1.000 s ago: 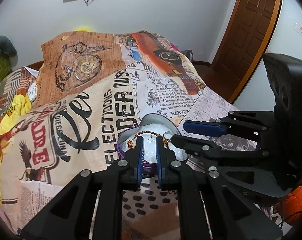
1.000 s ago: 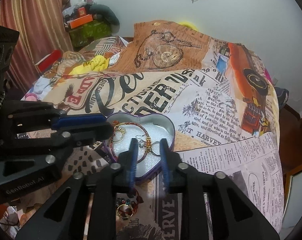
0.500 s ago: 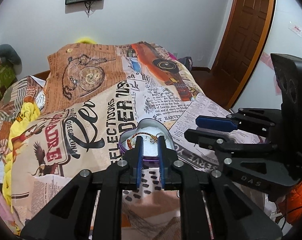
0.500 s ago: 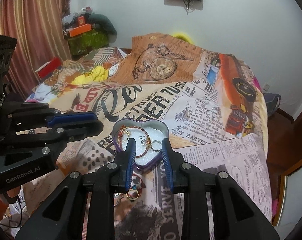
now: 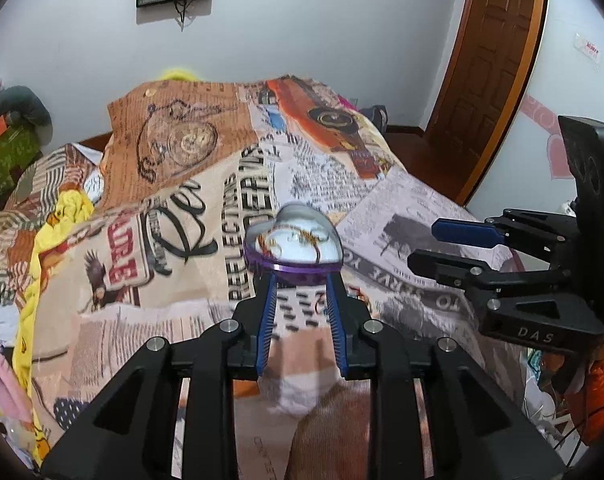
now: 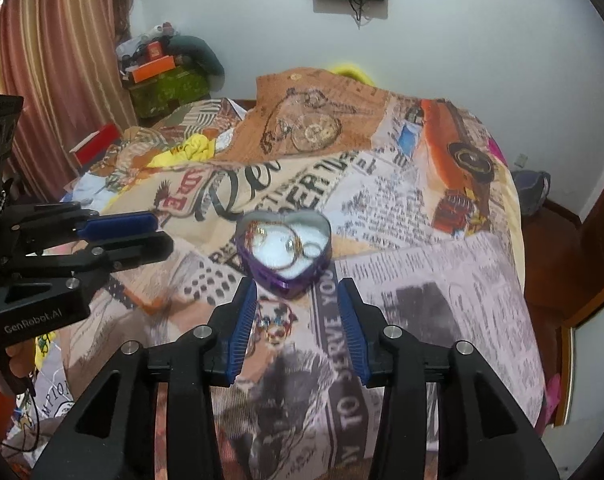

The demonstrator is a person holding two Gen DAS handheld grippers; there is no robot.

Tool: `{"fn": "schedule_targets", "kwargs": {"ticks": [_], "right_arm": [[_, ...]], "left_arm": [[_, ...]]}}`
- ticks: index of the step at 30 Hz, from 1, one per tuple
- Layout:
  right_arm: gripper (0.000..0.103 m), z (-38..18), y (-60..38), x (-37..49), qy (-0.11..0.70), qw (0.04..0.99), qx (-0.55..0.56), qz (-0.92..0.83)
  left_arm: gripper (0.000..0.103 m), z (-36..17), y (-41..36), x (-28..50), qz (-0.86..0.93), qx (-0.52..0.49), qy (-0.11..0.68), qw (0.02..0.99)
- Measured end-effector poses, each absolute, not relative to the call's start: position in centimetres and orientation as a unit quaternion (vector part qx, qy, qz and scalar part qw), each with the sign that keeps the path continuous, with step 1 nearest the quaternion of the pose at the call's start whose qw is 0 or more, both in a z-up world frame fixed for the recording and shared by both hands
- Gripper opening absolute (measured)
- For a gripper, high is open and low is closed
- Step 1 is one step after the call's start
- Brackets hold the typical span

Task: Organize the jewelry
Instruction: 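Grasp a silver ring with the left tool while the right tool grasps a gold ring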

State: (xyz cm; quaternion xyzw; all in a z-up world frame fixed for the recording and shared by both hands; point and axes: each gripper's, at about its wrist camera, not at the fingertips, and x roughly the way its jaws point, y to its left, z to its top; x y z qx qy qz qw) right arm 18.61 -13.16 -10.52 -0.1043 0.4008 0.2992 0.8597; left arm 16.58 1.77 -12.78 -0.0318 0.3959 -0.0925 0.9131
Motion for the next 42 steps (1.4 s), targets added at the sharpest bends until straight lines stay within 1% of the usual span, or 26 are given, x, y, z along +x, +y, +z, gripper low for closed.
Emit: {"fn": "schedule_targets", "kwargs": {"ticks": [11,13,15,22,28,29,32,39,41,42], "right_arm": [[0.038,-14.5,-14.3,18.2,0.455,0.839,-0.086,0.287],[0.038,-15.0,-14.8,18.4,0.462,0.837,-0.082,0.281],[0.038,-15.3,-15.3,18.5,0.467,0.836,-0.076,0.277],[0.038,-15.8,-16.5,18.9,0.478,0.833,-0.058,0.271],[0.038,-16.0,-16.2,19.2,0.48,0.831,-0.056,0.276],[0.038,-16.0,-16.2,19.2,0.48,0.831,-0.055,0.277],[0.038,-16.1,-15.8,19.4,0.482,0.829,-0.052,0.28],[0.038,-16.2,-14.5,19.6,0.484,0.821,-0.063,0.297],[0.038,-16.2,-13.9,19.6,0.483,0.818,-0.071,0.303],[0.038,-16.3,-13.4,19.7,0.483,0.816,-0.076,0.308]], "left_arm": [[0.026,-17.5,0.2,16.7,-0.121,-0.058,0.462,0.877],[0.029,-17.8,-0.6,16.9,-0.135,-0.062,0.466,0.872],[0.035,-18.0,-1.3,17.2,-0.14,-0.06,0.467,0.871],[0.035,-20.1,-3.0,18.9,-0.149,-0.06,0.49,0.857],[0.035,-20.7,-2.7,19.6,-0.145,-0.073,0.483,0.86],[0.034,-20.7,-2.8,19.7,-0.145,-0.073,0.482,0.861],[0.019,-20.8,-2.9,19.9,-0.141,-0.064,0.478,0.864],[0.019,-20.5,-1.9,19.4,-0.133,-0.06,0.466,0.873],[0.011,-20.3,-1.2,19.1,-0.128,-0.061,0.462,0.875],[0.011,-20.2,-0.9,19.0,-0.124,-0.061,0.461,0.877]]}}
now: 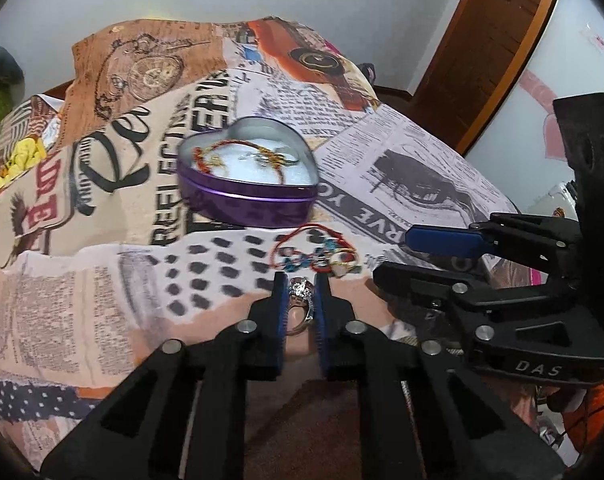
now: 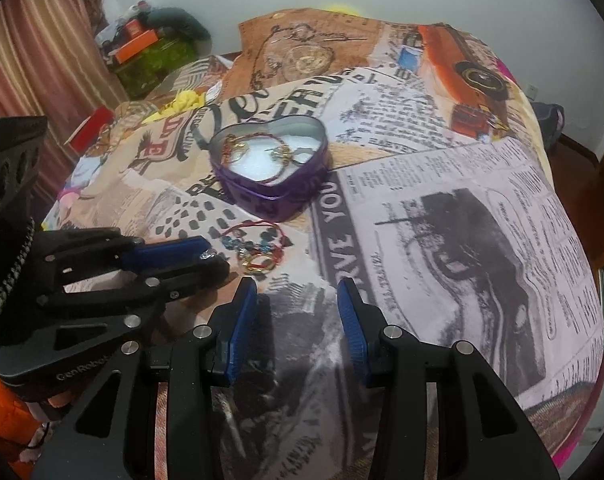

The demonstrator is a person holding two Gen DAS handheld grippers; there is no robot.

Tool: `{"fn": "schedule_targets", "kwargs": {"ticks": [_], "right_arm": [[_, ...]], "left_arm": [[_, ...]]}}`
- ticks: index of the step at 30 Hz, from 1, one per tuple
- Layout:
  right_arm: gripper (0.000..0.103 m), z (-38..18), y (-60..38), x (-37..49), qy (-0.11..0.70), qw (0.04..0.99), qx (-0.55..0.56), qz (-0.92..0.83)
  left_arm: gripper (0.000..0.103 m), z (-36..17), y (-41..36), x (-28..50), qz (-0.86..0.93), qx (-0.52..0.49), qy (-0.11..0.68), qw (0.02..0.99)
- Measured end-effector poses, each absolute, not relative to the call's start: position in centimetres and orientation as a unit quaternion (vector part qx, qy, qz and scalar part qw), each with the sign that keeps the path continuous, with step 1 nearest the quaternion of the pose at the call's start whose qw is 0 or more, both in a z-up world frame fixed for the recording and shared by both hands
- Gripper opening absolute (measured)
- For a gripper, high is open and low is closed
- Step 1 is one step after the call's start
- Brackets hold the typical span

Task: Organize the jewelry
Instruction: 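Grasp a silver ring with the left tool while the right tool grasps a gold ring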

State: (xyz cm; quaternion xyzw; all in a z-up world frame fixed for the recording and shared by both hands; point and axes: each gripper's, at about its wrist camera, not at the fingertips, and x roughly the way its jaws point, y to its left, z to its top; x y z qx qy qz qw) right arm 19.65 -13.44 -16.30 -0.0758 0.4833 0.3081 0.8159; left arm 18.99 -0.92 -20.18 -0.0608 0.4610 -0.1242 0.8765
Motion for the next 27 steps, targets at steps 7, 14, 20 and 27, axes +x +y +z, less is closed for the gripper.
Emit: {"fn": "schedule_targets", "kwargs": {"ticks": [7,14,20,27], "right_arm": [[0.038,-17.0,-11.0,20.1,0.485,0.805,-0.103,0.325],[0.018,-17.1,-10.9,20.3,0.479,0.808,-0.111,0.324],[0.014,-16.5,-11.0,19.9,0.468,0.816,-0.105,0.323],[0.008,-15.2,-11.4,19.6,0.452,0.825,-0.101,0.323]], "left_arm": [[0.011,-20.0,0.7,18.4,-0.115,-0.067,0.454,0.881],[0.011,-19.9,0.9,18.2,-0.115,-0.072,0.452,0.882],[0.011,-19.1,0.9,17.9,-0.113,-0.07,0.443,0.887],[0.011,-17.6,1.1,17.4,-0.108,-0.065,0.427,0.895]]}}
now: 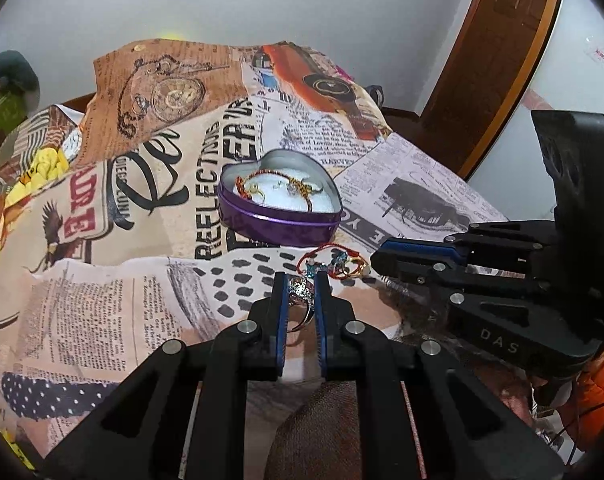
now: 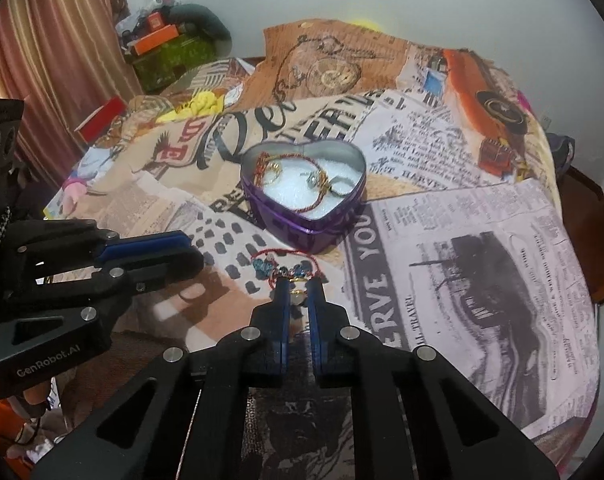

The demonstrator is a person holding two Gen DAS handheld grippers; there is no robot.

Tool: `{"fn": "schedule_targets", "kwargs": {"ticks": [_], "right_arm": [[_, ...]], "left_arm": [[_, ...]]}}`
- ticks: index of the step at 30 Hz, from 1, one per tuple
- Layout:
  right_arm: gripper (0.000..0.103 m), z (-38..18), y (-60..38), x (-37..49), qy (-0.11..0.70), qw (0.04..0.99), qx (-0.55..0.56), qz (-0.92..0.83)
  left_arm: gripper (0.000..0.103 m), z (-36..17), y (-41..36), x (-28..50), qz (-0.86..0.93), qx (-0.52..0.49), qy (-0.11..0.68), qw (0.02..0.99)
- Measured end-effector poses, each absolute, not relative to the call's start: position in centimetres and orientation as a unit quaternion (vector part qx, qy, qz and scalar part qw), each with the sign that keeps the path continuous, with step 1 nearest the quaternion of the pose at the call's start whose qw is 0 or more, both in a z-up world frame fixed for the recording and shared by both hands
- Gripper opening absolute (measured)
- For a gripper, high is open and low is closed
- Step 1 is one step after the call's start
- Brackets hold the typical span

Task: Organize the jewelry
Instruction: 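Grasp a silver ring with the left tool while the right tool grasps a gold ring, then carry both rings to the heart tin and lower them inside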

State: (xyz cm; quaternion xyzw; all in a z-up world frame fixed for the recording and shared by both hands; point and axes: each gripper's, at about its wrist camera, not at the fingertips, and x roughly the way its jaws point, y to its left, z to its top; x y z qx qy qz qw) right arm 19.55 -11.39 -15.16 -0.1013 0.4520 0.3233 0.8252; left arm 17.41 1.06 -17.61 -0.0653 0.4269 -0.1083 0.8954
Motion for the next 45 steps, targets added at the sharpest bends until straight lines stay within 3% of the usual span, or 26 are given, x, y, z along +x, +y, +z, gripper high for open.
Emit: {"fn": "schedule_targets", "kwargs": {"ticks": [5,9,15,17,45], "right_arm": [[0.01,-15.5,-10.8,19.4,0.47,0.811,-0.114,0.329],[0.029,-16.6,-10.4,19.8,0.482,0.806,-0.122,0.321],[0.027,-17.1,-10.2,20.5,0.48,0.806,-0.122,0.325],[0.016,-17.1,-10.3,20.7,0.478,0.807,-0.121,0.325],[0.016,-11.0,-11.7,21.6,0.385,0.863,-0.072,0.319]], "left_arm": [[0.011,-17.4,1.2,17.2,-0.104,-0.067,0.425,0.897],[0.011,-17.7,1.3,17.1,-0.104,-0.067,0.429,0.895],[0.011,-18.3,1.6,17.3,-0.103,-0.07,0.434,0.892],[0.011,-18.4,1.8,17.4,-0.102,-0.073,0.435,0.892],[0.011,-14.7,2.1,19.8,-0.097,-0.062,0.385,0.916]]}}
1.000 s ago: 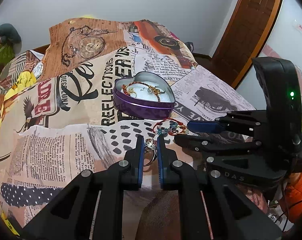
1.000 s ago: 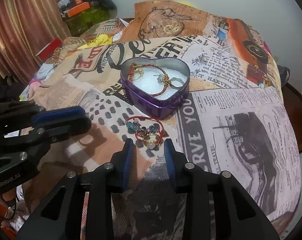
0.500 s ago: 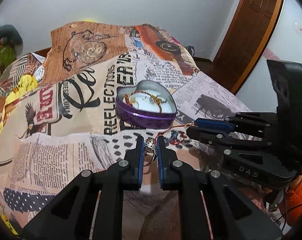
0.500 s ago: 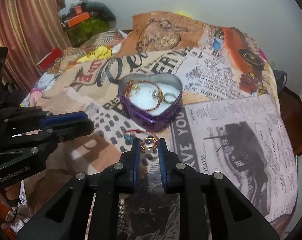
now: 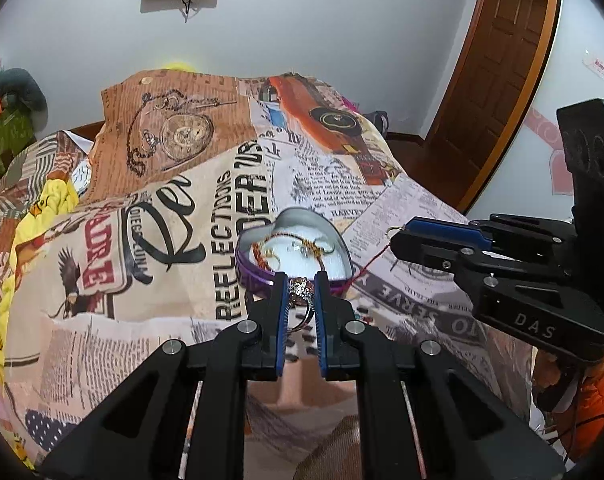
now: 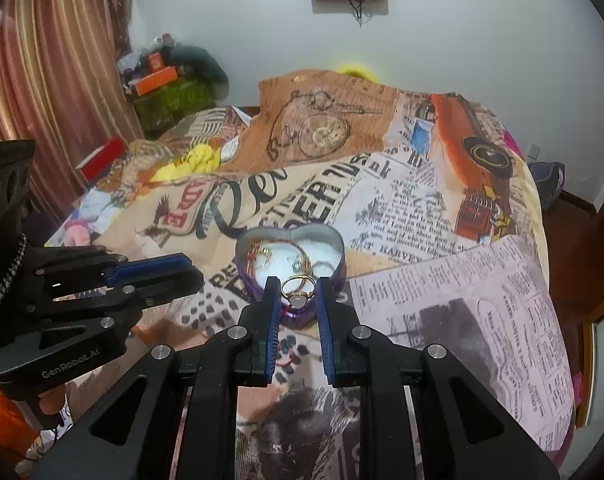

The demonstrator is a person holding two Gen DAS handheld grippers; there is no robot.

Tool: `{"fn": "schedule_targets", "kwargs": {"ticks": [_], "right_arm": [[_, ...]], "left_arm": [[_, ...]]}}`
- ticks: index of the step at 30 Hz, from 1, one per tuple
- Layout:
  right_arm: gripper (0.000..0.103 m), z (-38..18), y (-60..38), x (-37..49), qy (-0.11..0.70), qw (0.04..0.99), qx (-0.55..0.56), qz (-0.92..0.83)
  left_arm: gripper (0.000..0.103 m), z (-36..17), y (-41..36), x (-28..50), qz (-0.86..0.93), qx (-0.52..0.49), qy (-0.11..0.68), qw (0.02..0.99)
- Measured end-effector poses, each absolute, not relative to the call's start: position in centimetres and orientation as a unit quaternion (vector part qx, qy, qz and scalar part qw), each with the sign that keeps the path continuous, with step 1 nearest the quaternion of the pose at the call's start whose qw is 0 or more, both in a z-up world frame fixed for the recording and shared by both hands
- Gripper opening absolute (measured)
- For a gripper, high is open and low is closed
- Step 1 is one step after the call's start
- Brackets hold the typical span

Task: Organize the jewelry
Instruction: 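Carry both rings to the heart tin and lower them inside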

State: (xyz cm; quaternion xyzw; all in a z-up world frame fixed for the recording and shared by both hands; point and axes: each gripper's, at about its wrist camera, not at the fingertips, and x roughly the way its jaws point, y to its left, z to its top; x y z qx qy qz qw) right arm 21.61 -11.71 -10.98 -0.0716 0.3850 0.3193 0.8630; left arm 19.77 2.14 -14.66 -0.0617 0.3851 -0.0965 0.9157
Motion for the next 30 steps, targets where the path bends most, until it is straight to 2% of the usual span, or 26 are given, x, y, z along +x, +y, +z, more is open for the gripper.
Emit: {"fn": "schedule_targets", "kwargs": {"ticks": [10,30], "right_arm": [[0.016,-11.5,-11.4,23.3,0.386,0.862,-0.068,0.321],[0.016,-15.0,-9.4,25.1,0.424,0.829,-0.097,0.353]], "left_arm": [[0.011,-14.5,2.4,22.0,-0.096,-0.065,0.377,0.919],[0.011,-17.7,2.0,26.3,-0.117,-0.076,0.41,0.901]]}}
